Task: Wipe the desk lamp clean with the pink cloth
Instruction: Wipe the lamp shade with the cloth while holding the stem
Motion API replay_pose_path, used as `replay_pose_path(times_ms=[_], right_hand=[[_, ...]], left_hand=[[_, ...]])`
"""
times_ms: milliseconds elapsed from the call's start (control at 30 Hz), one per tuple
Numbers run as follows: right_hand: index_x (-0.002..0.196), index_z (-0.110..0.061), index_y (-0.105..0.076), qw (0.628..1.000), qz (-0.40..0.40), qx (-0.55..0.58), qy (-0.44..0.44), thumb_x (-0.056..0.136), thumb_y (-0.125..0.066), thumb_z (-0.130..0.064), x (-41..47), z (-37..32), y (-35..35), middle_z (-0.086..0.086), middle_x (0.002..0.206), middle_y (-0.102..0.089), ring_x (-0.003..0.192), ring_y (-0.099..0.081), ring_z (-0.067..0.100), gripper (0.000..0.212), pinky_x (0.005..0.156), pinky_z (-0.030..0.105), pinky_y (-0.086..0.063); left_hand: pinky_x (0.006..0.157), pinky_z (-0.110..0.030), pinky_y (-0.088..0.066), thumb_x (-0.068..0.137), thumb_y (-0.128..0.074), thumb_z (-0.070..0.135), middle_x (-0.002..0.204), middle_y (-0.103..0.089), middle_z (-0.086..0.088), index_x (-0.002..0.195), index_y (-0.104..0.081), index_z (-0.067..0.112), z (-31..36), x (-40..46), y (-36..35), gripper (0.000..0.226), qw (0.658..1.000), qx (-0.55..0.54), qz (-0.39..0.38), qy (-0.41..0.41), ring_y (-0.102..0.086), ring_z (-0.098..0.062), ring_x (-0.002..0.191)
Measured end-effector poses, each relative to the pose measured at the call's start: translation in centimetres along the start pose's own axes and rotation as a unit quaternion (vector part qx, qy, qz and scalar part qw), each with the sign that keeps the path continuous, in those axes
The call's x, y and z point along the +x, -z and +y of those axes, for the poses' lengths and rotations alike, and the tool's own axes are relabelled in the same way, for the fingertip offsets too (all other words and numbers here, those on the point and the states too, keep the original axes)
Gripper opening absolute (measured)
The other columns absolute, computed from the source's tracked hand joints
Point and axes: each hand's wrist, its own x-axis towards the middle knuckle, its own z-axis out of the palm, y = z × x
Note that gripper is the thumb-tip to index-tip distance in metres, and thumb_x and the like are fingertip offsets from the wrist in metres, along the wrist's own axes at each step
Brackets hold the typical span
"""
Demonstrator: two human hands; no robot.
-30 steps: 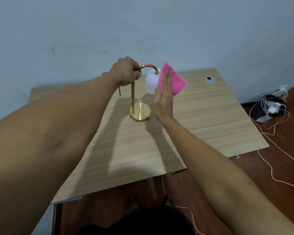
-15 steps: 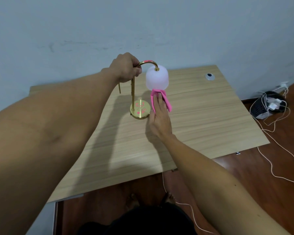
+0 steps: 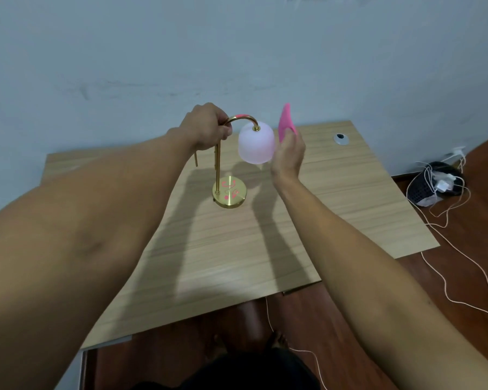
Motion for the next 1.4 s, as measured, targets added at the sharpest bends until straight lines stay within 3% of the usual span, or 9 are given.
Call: replay_pose_path(times_ms=[133,267,467,600,900,1000,1133,1233,1400], right_hand=[[0.129,-0.039,-0.07,0.969,-0.157,-0.122,0.147,0.1,-0.033,-0.02,-0.5,-0.2,-2.3,-0.017,0.119,-0.067,0.117,-0.057,0.009,0.051,0.117,0.041,-0.036],[0.109,-0.043,-0.077,0.982,-0.148,-0.092,0.069,0.095,-0.033,-0.022,1.2,-0.2,-2.8,-0.019,0.115,-0.074,0.114,-0.062,0.002,0.051,0.116,0.043,-0.039],[0.09,-0.023,-0.07,0.973,-0.098,0.058,-0.202,0.093,-0.044,-0.033,3.8,1.0,-1.9,0.005,0.091,-0.068,0.065,-0.063,0.027,0.028,0.044,0.02,-0.043],[0.092,-0.017,-0.069,0.962,-0.045,0.084,-0.257,0.091,-0.043,-0.034,3.9,1.4,-1.5,0.009,0.084,-0.068,0.071,-0.064,0.033,0.031,0.053,0.028,-0.044],[0.111,-0.044,-0.077,0.971,-0.174,-0.114,0.115,0.096,-0.034,-0.021,1.5,0.3,-3.4,-0.025,0.115,-0.073,0.117,-0.061,0.0,0.051,0.117,0.043,-0.038],[0.104,-0.033,-0.079,0.99,-0.116,-0.076,0.0,0.089,-0.036,-0.034,3.3,0.6,-3.7,-0.015,0.113,-0.077,0.114,-0.067,0.007,0.046,0.11,0.04,-0.048],[0.097,-0.026,-0.077,0.977,-0.092,0.02,-0.189,0.088,-0.042,-0.04,4.7,2.5,-2.7,0.003,0.097,-0.072,0.083,-0.068,0.03,0.038,0.059,0.029,-0.054],[0.09,-0.022,-0.071,0.963,-0.058,0.067,-0.255,0.084,-0.042,-0.037,4.8,3.2,-2.1,0.009,0.094,-0.071,0.086,-0.066,0.036,0.033,0.067,0.035,-0.05],[0.118,-0.011,-0.07,0.998,-0.061,0.006,0.012,0.098,-0.04,-0.025,1.2,0.8,-3.7,0.0,0.111,-0.069,0.113,-0.06,0.026,0.038,0.097,0.04,-0.047]], left_hand=[[0.089,-0.041,-0.058,0.09,-0.067,0.021,0.089,-0.077,-0.002,0.088,-0.078,0.02,-0.1,0.1,0.0,0.011,1.0,0.002,0.003,-0.003,-0.072,-0.024,0.092],[0.088,-0.039,-0.058,0.091,-0.067,0.022,0.09,-0.076,-0.002,0.09,-0.078,0.02,-0.1,0.2,-0.1,0.011,1.0,0.006,0.003,-0.007,-0.071,-0.025,0.091],[0.089,-0.04,-0.058,0.091,-0.066,0.023,0.09,-0.077,-0.001,0.09,-0.077,0.021,-0.2,0.2,-0.1,0.012,1.0,0.005,0.006,-0.003,-0.072,-0.024,0.088],[0.088,-0.039,-0.058,0.09,-0.066,0.022,0.09,-0.076,-0.001,0.09,-0.077,0.021,-0.1,0.1,-0.2,0.011,1.0,0.001,0.008,-0.001,-0.071,-0.024,0.087],[0.084,-0.034,-0.054,0.09,-0.066,0.022,0.09,-0.076,0.0,0.087,-0.077,0.022,0.1,0.0,-0.2,0.012,1.0,0.007,0.013,0.001,-0.07,-0.023,0.09],[0.085,-0.036,-0.057,0.09,-0.066,0.022,0.087,-0.075,0.001,0.085,-0.076,0.024,0.2,-0.1,-0.2,0.011,1.0,0.008,0.009,0.001,-0.07,-0.023,0.085],[0.086,-0.039,-0.059,0.089,-0.065,0.022,0.087,-0.075,0.0,0.085,-0.076,0.022,0.0,-0.1,-0.2,0.012,1.0,0.004,0.012,0.008,-0.07,-0.024,0.084],[0.086,-0.039,-0.059,0.09,-0.066,0.021,0.088,-0.076,-0.001,0.088,-0.077,0.021,0.1,-0.1,-0.3,0.012,1.0,0.001,0.014,0.006,-0.071,-0.025,0.086],[0.087,-0.041,-0.059,0.091,-0.067,0.022,0.089,-0.076,-0.002,0.089,-0.078,0.021,0.1,0.0,-0.2,0.011,1.0,0.002,0.017,0.01,-0.071,-0.025,0.088]])
